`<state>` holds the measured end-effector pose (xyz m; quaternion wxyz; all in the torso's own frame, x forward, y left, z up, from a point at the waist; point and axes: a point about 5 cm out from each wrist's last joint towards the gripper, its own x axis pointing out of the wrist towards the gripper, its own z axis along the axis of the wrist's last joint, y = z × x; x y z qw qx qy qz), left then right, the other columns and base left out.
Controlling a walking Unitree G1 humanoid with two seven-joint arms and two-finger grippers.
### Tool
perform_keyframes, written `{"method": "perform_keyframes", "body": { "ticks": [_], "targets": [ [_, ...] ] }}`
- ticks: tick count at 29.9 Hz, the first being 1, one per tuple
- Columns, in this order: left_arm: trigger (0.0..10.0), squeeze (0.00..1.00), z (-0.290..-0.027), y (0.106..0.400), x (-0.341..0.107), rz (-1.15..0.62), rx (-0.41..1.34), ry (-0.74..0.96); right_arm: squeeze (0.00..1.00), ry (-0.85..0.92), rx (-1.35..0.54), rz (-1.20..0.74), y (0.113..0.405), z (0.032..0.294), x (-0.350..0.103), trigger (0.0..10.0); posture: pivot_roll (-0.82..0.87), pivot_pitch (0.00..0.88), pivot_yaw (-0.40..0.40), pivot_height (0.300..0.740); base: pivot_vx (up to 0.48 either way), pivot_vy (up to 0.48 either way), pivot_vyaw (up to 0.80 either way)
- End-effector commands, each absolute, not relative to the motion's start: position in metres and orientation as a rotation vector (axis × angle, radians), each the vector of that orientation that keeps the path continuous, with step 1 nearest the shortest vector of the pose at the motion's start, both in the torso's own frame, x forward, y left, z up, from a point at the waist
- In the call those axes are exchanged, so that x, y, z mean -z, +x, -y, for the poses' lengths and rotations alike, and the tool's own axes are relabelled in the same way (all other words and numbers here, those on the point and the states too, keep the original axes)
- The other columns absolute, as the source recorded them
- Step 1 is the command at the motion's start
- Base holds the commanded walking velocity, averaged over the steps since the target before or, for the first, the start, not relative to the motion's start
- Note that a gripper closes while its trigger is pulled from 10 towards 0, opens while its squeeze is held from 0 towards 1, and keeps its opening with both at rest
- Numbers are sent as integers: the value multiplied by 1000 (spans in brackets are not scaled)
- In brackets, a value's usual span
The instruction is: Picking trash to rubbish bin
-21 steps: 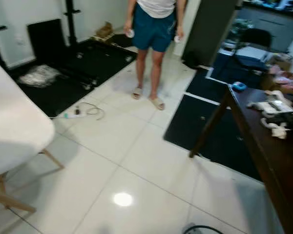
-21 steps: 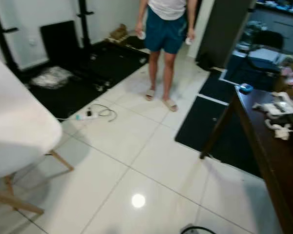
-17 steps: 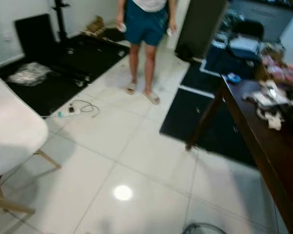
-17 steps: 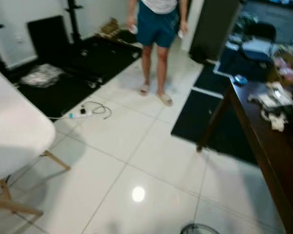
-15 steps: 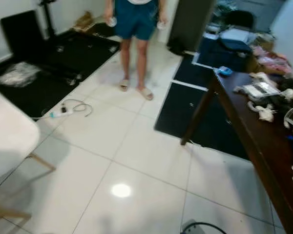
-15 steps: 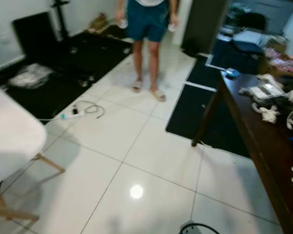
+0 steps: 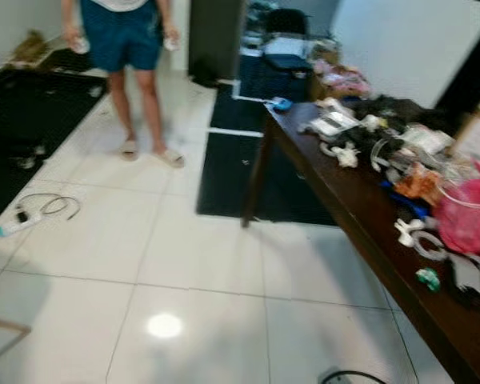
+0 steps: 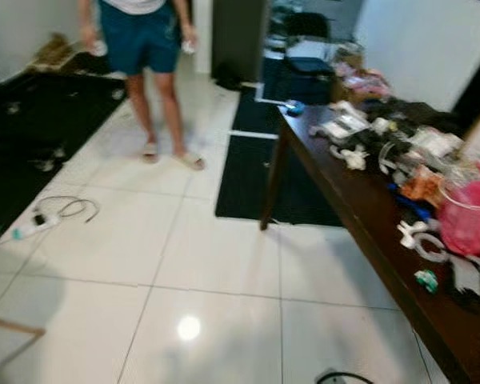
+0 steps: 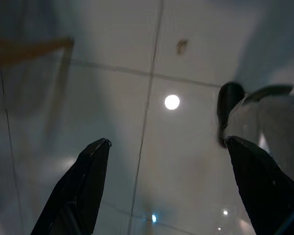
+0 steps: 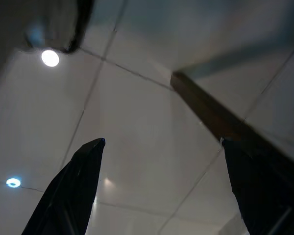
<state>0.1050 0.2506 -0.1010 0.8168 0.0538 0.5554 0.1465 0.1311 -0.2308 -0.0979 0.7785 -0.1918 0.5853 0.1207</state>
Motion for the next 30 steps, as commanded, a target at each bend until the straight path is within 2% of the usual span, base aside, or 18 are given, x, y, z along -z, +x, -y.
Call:
{"method": "perform_keyframes", "body": {
  "ticks": [1,3,5,11,30],
  "targets": [
    [10000,0,-248,97,104,-1212,-307,114,0,-404,-267,-1260,132,224,99,10000,146,53,-67,740,0,0,-788],
    [10000,0,-248,97,104,-1212,-307,114,0,-404,-267,-1260,132,224,99,10000,146,53,-67,740,0,0,-788],
    [10000,0,-248,98,104,-1208,-305,112,0,-393,-287,-1248,134,206,102,10000,147,53,-67,740,0,0,-788],
    [10000,0,-247,98,104,-1207,-302,107,0,-393,-303,-1251,133,198,104,10000,144,59,-68,740,0,0,-788],
    [10000,0,-242,92,107,-1222,-292,93,0,-401,-304,-1291,114,204,109,10000,139,76,-71,740,0,0,-789]
  ]
}}
